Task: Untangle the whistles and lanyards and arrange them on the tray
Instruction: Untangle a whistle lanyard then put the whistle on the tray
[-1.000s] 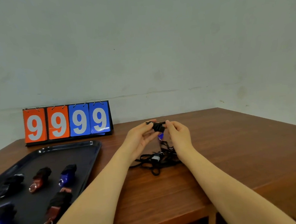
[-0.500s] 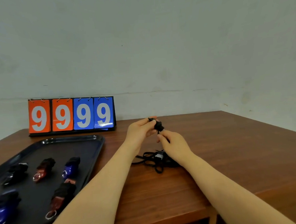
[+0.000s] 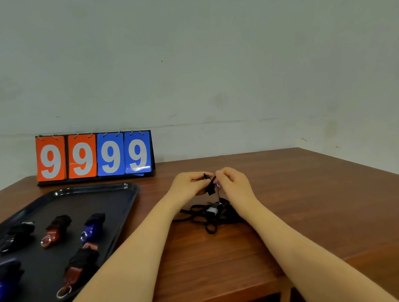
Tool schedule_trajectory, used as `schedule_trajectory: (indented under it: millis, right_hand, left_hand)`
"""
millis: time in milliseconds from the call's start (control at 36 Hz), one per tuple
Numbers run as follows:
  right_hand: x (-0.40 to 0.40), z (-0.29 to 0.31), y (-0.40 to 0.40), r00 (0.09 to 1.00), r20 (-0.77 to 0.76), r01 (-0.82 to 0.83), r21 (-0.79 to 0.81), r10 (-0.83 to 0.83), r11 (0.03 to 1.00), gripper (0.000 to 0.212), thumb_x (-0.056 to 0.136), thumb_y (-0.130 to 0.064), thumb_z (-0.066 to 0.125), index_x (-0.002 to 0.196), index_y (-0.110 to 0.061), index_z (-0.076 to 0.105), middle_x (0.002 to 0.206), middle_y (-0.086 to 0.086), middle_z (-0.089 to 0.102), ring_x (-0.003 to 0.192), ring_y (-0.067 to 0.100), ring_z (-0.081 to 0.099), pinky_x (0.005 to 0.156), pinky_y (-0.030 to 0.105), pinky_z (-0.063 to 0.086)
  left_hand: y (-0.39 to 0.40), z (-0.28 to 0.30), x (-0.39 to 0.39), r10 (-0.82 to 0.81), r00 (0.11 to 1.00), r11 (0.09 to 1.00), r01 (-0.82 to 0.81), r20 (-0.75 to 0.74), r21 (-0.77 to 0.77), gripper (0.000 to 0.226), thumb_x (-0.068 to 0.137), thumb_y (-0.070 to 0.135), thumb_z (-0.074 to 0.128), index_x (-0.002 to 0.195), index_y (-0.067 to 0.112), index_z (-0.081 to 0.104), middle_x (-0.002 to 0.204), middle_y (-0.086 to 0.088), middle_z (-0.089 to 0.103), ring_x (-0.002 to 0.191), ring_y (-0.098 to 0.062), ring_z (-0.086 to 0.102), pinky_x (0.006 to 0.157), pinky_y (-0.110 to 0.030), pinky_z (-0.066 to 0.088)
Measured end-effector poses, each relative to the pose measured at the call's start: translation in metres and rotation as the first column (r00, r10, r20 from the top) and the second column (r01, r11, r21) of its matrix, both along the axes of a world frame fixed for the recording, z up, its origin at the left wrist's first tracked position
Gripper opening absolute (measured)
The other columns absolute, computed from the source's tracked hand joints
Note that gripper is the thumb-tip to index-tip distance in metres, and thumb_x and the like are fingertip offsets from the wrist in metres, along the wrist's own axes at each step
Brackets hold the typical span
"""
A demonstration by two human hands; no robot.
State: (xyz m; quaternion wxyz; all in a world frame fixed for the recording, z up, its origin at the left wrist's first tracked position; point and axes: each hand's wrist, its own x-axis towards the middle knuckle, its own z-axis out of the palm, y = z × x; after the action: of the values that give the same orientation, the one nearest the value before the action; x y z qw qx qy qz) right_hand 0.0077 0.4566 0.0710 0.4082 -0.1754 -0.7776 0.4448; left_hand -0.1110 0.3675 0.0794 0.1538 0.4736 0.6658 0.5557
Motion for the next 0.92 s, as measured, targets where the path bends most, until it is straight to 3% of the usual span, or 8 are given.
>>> schedule_trajectory:
  millis: [56,167,278,361,500,611,778,917]
  right_hand:
    - [-0.001,0.002,0.003,0.997,-0.069,0.029,-0.107,-0.037,0.994,0.031,0.1,-0.023,0.046,0.078,-0.005,0.058,0.058,-0.004,0.044,0.051,0.006,0.037,0.053,0.021,0.032]
    - [0.0,0.006,0.01,0.977,-0.182,0.044,-0.337,-0.111,0.941,0.032,0.1,-0.024,0.047,0.07,-0.014,0.054,0.044,-0.013,0.039,0.048,0.007,0.033,0.052,0.023,0.029]
    - [0.003,0.009,0.011,0.963,-0.23,0.03,-0.437,-0.144,0.899,0.031,0.099,-0.025,0.05,0.069,-0.017,0.053,0.05,-0.01,0.036,0.049,0.008,0.032,0.052,0.022,0.033]
    - [0.004,0.008,0.011,0.967,-0.226,0.014,-0.417,-0.119,0.909,0.031,0.098,-0.025,0.052,0.069,-0.013,0.053,0.054,-0.006,0.038,0.052,0.01,0.034,0.052,0.023,0.034]
    - [0.006,0.009,0.008,0.978,-0.207,-0.101,-0.362,0.026,0.927,0.029,0.097,-0.027,0.055,0.097,-0.002,0.069,0.063,-0.001,0.053,0.049,0.002,0.045,0.045,0.016,0.037]
    - [0.005,0.009,0.005,0.979,-0.19,-0.143,-0.393,0.072,0.908,0.025,0.097,-0.023,0.052,0.081,-0.009,0.066,0.056,0.001,0.047,0.041,0.007,0.035,0.039,0.018,0.027]
    - [0.002,0.005,0.006,0.996,-0.073,-0.069,-0.335,0.047,0.94,0.031,0.099,-0.02,0.046,0.07,-0.014,0.055,0.051,-0.006,0.035,0.045,0.008,0.026,0.043,0.021,0.023]
    - [-0.004,0.0,0.003,0.999,0.048,-0.003,-0.111,0.008,0.994,0.03,0.098,-0.024,0.048,0.075,-0.015,0.064,0.05,-0.007,0.04,0.041,0.004,0.034,0.049,0.022,0.029]
  left_hand:
    - [-0.001,0.004,0.001,-0.006,0.996,0.999,0.003,0.093,0.033,0.025,0.094,0.014,0.06,0.115,0.024,0.068,0.109,0.001,0.07,0.097,-0.008,0.067,0.075,-0.015,0.054]
    - [-0.004,0.01,0.005,-0.131,0.946,0.99,0.112,0.297,0.082,0.024,0.094,0.01,0.057,0.114,0.016,0.068,0.112,-0.008,0.068,0.101,-0.019,0.069,0.082,-0.027,0.057]
    - [-0.006,0.014,0.011,-0.28,0.852,0.96,0.245,0.443,0.137,0.021,0.094,0.008,0.057,0.11,0.011,0.07,0.114,-0.015,0.069,0.105,-0.024,0.068,0.084,-0.028,0.056]
    - [-0.009,0.019,0.015,-0.354,0.793,0.934,0.328,0.496,0.143,0.022,0.094,0.007,0.056,0.111,0.009,0.07,0.115,-0.016,0.068,0.107,-0.024,0.067,0.082,-0.025,0.056]
    - [-0.014,0.023,0.013,-0.462,0.649,0.882,0.41,0.604,0.234,0.023,0.091,0.008,0.056,0.107,0.007,0.072,0.117,-0.02,0.065,0.107,-0.026,0.065,0.074,-0.022,0.056]
    - [-0.013,0.024,0.016,-0.502,0.595,0.865,0.359,0.628,0.352,0.022,0.093,0.008,0.053,0.105,0.007,0.072,0.109,-0.015,0.069,0.099,-0.022,0.067,0.072,-0.022,0.057]
    - [-0.006,0.023,0.018,-0.407,0.696,0.903,0.207,0.591,0.377,0.019,0.096,0.011,0.053,0.104,0.014,0.071,0.098,-0.002,0.072,0.088,-0.009,0.068,0.078,-0.022,0.053]
    - [-0.002,0.02,0.016,-0.361,0.665,0.904,0.077,0.654,0.421,0.017,0.094,0.004,0.056,0.101,0.009,0.071,0.098,-0.004,0.07,0.08,-0.005,0.068,0.072,-0.015,0.054]
